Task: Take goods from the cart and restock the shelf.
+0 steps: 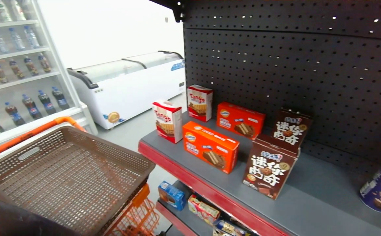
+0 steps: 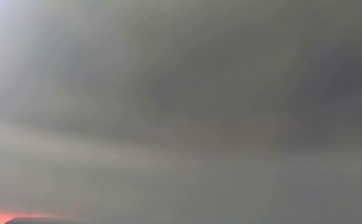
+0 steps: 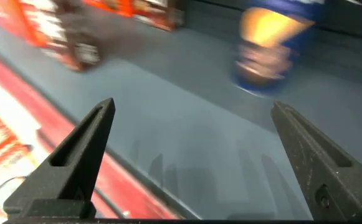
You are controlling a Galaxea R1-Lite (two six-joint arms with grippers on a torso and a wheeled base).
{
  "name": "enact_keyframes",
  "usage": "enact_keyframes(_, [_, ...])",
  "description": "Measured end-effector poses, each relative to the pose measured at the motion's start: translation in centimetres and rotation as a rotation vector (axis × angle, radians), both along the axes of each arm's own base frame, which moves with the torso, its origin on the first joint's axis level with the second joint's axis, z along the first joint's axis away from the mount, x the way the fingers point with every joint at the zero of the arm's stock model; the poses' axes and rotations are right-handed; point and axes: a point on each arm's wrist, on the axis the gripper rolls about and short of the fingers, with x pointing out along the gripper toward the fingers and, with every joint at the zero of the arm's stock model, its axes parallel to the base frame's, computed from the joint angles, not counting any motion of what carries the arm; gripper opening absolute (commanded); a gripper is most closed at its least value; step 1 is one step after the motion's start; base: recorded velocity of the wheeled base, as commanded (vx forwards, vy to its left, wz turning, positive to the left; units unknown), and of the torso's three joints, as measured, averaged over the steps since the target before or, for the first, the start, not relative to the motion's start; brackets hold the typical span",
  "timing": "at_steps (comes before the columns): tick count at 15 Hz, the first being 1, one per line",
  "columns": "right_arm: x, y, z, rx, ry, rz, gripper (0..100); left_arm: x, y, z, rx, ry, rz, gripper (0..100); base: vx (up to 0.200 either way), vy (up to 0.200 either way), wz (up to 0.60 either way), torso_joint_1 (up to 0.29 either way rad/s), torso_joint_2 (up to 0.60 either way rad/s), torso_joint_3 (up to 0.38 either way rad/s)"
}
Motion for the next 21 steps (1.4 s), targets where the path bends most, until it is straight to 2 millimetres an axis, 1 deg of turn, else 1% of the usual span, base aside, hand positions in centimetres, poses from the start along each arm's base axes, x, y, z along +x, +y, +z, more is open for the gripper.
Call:
enact_keyframes(4, [0.00,0.00,0.00,0.000,0.000,-0.001,100,-0.06,-0.07,-0.77,0.000,0.030,-0.031,0,0.000,0.000,-0.60,-0.001,0.00,0.005])
enact_keyframes(8, [0.00,0.00,0.00,0.000,0.000,0.000,100,-0.22,-0.18,-0.91,-0.009,0.037,-0.085,0,0.000,0.000,0.00,0.000,0.00,0.000])
enact_keyframes(11, [0.00,0.00,0.00,0.000,0.000,-0.001,100,-0.36,-0.38,-0.28,-0.038,0.022,-0.188,0,0.000,0.000,0.00,0.000,0.00,0.000])
enact_keyframes(18, [0.00,0.00,0.00,0.000,0.000,-0.001,100,-0.36,-0.56,-0.11,-0.054,0.028,-0.268,0,0.000,0.000,0.00,0.000,0.00,0.000])
enact_keyframes(21, [0.00,0.00,0.00,0.000,0.000,-0.001,100,-0.39,-0.60,-0.26,-0.055,0.034,-0.286,0,0.000,0.000,-0.60,-0.001,0.00,0.005])
